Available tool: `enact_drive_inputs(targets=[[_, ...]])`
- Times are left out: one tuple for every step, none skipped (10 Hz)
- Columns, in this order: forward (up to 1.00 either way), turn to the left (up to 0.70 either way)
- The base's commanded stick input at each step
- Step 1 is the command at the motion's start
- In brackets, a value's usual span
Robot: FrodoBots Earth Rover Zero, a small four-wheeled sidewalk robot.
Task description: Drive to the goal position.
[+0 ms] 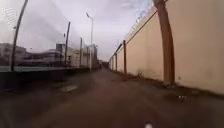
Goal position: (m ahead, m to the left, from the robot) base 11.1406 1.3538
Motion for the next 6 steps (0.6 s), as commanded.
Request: enact_drive_inputs(targets=[[1.00,0.00],[1.00,0.00],[1.00,0.00],[1.00,0.00],[1.00,0.00],[1.00,0.00]])
